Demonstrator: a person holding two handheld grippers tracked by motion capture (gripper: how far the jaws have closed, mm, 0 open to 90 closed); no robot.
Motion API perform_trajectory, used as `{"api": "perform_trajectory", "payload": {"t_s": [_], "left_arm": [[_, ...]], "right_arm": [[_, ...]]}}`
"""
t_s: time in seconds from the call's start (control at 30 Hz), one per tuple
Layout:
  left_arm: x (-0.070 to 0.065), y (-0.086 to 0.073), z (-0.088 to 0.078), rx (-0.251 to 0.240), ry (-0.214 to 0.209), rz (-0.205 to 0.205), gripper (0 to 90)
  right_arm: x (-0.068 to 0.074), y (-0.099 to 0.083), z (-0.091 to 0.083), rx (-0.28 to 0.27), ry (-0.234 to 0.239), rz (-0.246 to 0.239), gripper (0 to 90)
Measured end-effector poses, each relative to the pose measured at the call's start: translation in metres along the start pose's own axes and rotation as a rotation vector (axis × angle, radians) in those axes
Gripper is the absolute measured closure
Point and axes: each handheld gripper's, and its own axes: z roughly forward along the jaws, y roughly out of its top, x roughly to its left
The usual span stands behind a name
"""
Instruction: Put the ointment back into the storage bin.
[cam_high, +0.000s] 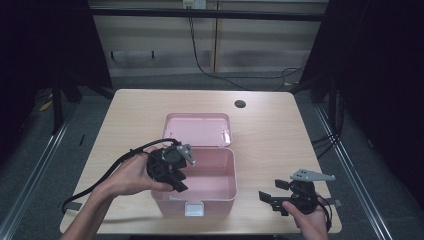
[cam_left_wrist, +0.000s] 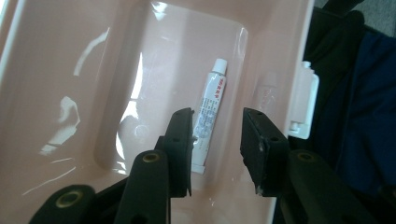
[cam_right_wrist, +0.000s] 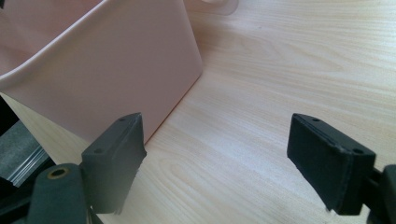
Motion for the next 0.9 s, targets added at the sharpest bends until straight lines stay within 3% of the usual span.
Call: {"api": "perform_trajectory", "payload": {"t_s": [0.33, 0.47, 0.53, 0.7, 0.9], "left_arm": [[0.000, -0.014, -0.019, -0.020, 0.019, -0.020, 63.0], [-0.003, -0.020, -0.030, -0.047, 0.024, -0.011, 62.7], [-0.004, -0.022, -0.033, -0.032, 0.032, 0.003, 62.8], [-0.002, -0.035, -0.040, -0.048, 0.057, -0.026, 61.4], [0.000, -0.060, -0.048, -0.102, 0.075, -0.056, 56.4]], "right_arm": [[0.000, 0.000, 0.001, 0.000, 0.001, -0.007, 18.5], [0.000, 0.000, 0.001, -0.001, 0.001, -0.006, 18.5], [0.000, 0.000, 0.001, 0.000, 0.004, -0.001, 18.5], [0.000, 0.000, 0.001, -0.001, 0.004, -0.002, 18.4], [-0.001, 0.000, 0.001, -0.002, 0.001, 0.001, 18.4]]}}
